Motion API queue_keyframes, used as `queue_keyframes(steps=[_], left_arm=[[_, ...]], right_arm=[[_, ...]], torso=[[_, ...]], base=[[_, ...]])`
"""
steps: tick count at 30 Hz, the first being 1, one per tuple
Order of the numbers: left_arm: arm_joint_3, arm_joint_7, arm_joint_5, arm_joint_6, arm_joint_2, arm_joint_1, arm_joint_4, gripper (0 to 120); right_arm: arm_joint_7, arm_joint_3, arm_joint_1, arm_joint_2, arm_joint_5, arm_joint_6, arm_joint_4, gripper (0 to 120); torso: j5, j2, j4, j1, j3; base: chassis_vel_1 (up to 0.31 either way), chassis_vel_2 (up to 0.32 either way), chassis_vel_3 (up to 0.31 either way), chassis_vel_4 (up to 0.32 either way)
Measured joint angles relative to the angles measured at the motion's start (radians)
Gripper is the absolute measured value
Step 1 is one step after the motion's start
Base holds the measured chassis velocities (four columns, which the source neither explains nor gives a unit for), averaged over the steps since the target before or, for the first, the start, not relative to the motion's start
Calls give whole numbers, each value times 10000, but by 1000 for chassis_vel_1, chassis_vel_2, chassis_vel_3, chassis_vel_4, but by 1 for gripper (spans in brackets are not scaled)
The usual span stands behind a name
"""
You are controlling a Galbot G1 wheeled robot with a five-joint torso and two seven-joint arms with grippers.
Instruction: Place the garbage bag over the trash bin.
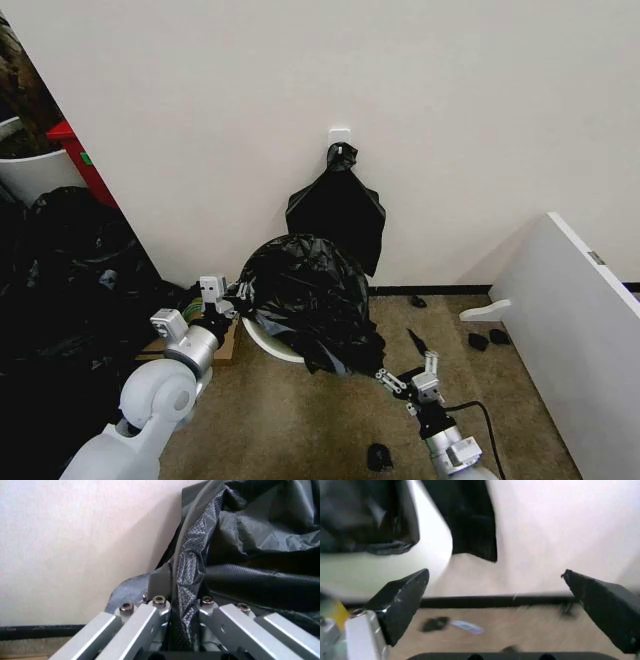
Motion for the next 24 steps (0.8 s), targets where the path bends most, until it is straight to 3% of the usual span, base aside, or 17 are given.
queue_keyframes(steps=[3,5,11,12,15,18,24], left_arm=[[12,-22,56,-4,-20,0,63,1],[78,-37,167,-31,-76,-6,129,1],[269,-111,369,-58,-200,-41,198,1],[337,-137,451,-64,-229,-41,199,1],[456,-187,627,-100,-268,-38,198,1],[808,-285,1081,-215,-369,-47,184,1],[1116,-367,1421,-260,-405,-144,183,1]], right_arm=[[-385,-96,-45,76,1323,440,375,100],[-1571,-163,-63,176,2167,1262,477,100],[-3729,-23,-57,340,2068,2682,280,100],[-4292,80,-86,374,1409,3048,288,100],[-4288,117,-146,392,-110,3172,348,100],[-3153,30,-344,290,-3877,2446,470,100],[-2339,-232,-390,-28,-4986,720,750,98]], torso=[[-4,0,0,0,0],[0,0,1,0,0],[2,0,0,0,0],[-4,0,0,0,0],[-1,0,0,0,0],[0,0,0,0,0],[-1,0,-1,0,0]], base=[[0,0,0,0],[0,0,0,0],[0,0,0,0],[0,0,0,0],[0,0,0,0],[0,0,0,0],[0,0,0,0]])
